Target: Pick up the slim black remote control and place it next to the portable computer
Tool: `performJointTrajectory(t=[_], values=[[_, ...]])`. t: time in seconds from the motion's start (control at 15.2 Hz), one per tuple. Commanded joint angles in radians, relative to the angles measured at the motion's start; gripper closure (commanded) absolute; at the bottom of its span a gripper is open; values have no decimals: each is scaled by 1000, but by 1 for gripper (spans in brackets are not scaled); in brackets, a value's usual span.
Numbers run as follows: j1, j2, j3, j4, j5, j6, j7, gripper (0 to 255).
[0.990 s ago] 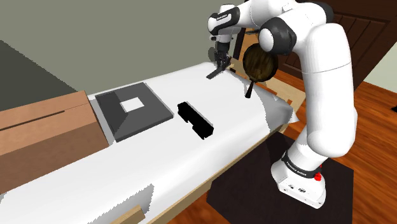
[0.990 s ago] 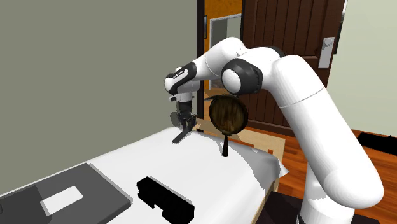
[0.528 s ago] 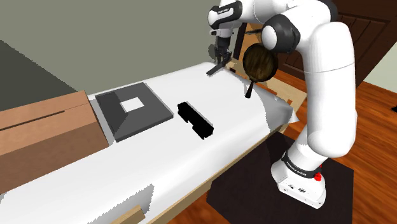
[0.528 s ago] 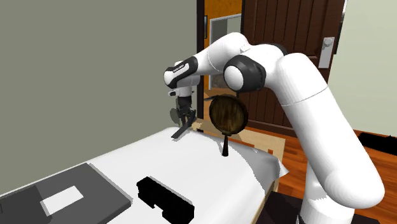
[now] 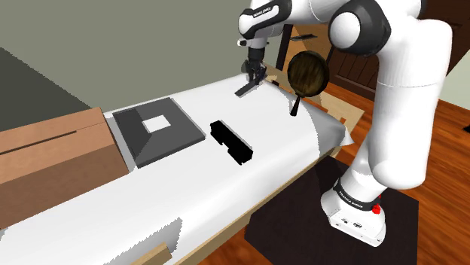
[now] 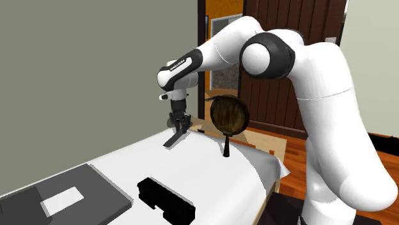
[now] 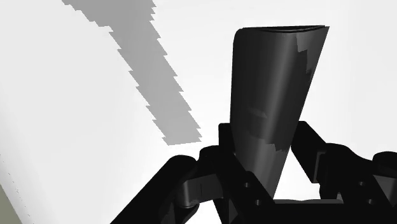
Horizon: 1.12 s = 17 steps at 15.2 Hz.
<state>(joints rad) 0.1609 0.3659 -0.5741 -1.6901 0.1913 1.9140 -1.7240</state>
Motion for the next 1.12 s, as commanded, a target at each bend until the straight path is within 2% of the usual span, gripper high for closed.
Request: performJointTrajectory(t=[0.0,0.53,1.06], values=[[43,-35,7,-45,-17,16,51,255],[192,-157,53,-190,-76,63,251,255],[311,-218,124,-257,-101,85,447,255]])
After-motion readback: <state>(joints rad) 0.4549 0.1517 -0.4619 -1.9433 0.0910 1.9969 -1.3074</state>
